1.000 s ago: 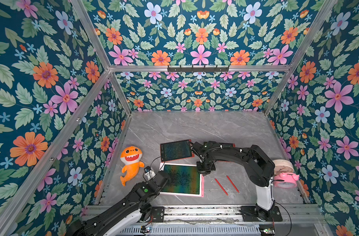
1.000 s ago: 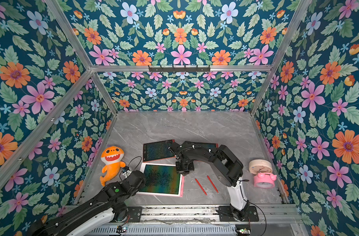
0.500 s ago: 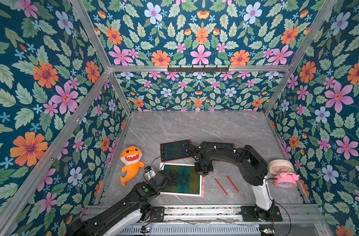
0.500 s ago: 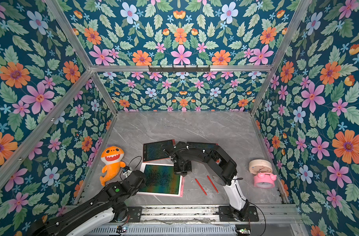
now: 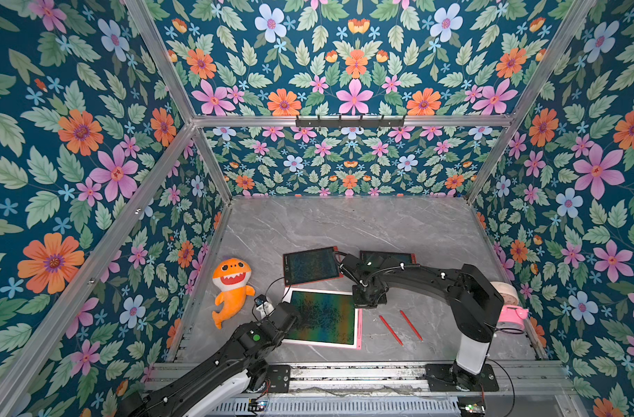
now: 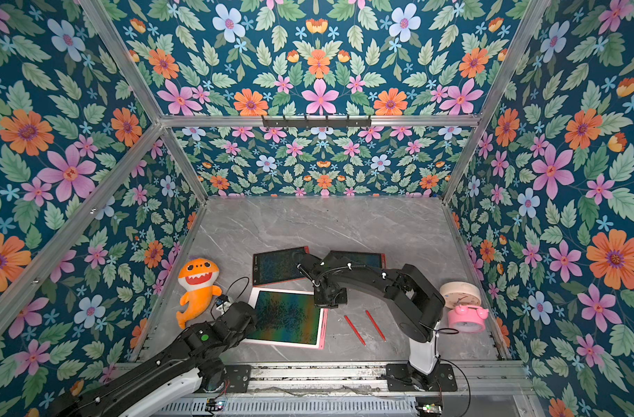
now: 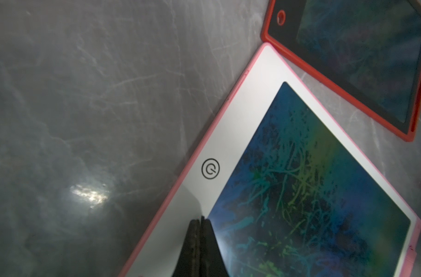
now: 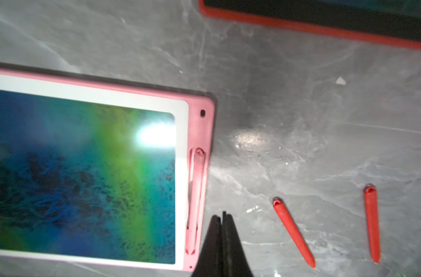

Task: Place the stylus back onto the writing tablet
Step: Place the stylus on the writing tablet.

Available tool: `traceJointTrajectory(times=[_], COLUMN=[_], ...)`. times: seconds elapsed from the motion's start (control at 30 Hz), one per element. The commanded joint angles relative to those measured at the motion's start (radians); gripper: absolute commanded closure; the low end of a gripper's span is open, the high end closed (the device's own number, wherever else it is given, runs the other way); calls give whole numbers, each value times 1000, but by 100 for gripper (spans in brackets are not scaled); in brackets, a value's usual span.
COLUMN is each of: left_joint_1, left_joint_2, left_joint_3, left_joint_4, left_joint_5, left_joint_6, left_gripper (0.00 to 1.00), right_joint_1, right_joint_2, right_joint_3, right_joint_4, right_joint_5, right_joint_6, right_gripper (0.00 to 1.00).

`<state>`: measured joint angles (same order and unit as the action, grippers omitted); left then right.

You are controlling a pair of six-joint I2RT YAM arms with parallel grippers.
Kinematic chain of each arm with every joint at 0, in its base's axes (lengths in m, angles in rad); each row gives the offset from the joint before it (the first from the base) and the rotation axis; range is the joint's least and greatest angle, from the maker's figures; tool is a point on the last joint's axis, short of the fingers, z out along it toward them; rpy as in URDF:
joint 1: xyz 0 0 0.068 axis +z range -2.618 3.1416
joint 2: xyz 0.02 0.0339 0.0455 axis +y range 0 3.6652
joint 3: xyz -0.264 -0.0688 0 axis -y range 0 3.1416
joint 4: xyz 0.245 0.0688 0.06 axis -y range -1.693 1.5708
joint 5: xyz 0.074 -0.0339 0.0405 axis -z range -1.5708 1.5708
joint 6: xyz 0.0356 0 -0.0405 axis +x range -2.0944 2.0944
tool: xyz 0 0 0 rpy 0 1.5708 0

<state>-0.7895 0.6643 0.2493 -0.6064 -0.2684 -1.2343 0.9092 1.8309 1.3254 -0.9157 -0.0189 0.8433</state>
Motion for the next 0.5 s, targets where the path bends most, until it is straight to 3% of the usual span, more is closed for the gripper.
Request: traceJointTrajectory(times=[0.0, 0.47], left_joint_1=[0, 0], left_joint_2=[5, 20], left_joint_3=[8, 11], left_joint_4=[-26, -21], left_joint_5=[-14, -21], left_joint_6=[-1, 10], left_gripper=[100, 100], right_joint_1=[2, 16], right_joint_2=[-14, 60], right_joint_3=[11, 9], right_joint_4=[-10, 23], right_joint_5=[7, -63], right_joint_6=[0, -15], right_gripper=[97, 95])
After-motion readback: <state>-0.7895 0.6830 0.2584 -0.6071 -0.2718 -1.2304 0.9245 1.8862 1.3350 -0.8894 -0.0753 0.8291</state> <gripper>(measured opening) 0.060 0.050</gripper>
